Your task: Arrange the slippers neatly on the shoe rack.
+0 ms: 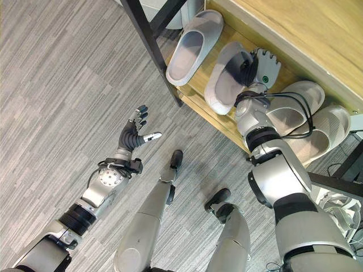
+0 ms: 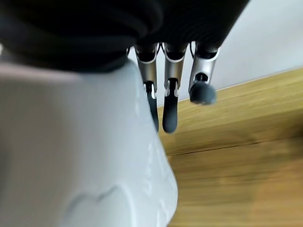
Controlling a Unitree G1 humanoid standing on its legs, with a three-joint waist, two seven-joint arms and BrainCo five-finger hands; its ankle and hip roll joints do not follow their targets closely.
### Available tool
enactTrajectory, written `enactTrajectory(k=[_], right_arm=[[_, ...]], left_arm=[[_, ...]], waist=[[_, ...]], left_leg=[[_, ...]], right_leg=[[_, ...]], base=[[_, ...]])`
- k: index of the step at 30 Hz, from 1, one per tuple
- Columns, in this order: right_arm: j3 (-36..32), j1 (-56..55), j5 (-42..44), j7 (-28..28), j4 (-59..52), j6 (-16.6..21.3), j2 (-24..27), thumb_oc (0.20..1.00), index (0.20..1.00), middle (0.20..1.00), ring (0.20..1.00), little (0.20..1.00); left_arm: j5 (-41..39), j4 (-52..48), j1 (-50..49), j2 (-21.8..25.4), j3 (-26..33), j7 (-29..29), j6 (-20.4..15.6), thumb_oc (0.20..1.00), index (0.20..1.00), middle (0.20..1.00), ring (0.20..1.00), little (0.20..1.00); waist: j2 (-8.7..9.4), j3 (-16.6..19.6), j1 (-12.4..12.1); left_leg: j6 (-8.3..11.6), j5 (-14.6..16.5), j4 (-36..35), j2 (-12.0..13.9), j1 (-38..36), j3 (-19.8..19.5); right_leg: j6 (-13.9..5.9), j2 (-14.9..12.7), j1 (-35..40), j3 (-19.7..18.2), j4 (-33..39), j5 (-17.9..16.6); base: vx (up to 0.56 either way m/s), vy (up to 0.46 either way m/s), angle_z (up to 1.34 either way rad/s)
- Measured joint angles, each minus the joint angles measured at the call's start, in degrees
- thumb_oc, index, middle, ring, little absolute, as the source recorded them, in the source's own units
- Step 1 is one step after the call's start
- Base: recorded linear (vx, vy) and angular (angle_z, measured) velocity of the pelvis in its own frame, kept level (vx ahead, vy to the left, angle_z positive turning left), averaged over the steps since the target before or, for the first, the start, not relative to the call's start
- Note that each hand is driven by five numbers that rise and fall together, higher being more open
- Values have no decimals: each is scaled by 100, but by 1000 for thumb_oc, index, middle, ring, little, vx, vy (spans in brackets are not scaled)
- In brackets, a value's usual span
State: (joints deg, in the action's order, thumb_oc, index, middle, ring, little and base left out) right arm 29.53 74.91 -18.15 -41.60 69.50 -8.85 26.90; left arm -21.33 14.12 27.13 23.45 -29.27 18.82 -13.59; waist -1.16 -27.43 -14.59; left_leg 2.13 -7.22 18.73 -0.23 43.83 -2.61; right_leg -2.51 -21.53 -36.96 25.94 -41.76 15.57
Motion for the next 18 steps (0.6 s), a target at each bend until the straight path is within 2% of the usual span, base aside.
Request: enactTrajectory(k=[8, 13, 17, 18], right_arm=[[124, 70, 19, 112, 80, -44, -129, 1000, 1000, 1000, 1000, 1000], [108, 70, 115, 114, -21, -17, -160, 1000, 1000, 1000, 1000, 1000], [-35, 59, 452, 106, -40, 29, -257, 1000, 1000, 1000, 1000, 1000], [-416, 28, 747, 78, -205, 106, -402, 1000, 1000, 1000, 1000, 1000]], left_arm=[[-1, 0, 20, -20, -16, -90, 48, 1000, 1000, 1000, 1000, 1000], [-1, -2, 55, -75, -106, -86, 51, 1000, 1000, 1000, 1000, 1000], [-1, -1, 57, -90, -173, -65, 51, 1000, 1000, 1000, 1000, 1000], [-1, 7, 47, -93, -216, -61, 59, 1000, 1000, 1000, 1000, 1000]], waist=[[-22, 1, 20], [-126, 59, 33], [-131, 62, 98], [-131, 62, 159]], left_leg=[[4, -2, -20, 14, -79, 6], [3, 1, -21, 22, -97, 6], [4, 0, -22, 32, -99, 14], [3, -1, -27, 33, -99, 16]], right_leg=[[0, 6, 53, -20, 17, 0], [1, 4, 65, -25, 5, 1], [1, 8, 58, -32, 7, 1], [-4, 13, 54, -45, 16, -5]], base=[[4, 1, 0], [0, 0, 0], [0, 0, 0], [1, -2, -4]])
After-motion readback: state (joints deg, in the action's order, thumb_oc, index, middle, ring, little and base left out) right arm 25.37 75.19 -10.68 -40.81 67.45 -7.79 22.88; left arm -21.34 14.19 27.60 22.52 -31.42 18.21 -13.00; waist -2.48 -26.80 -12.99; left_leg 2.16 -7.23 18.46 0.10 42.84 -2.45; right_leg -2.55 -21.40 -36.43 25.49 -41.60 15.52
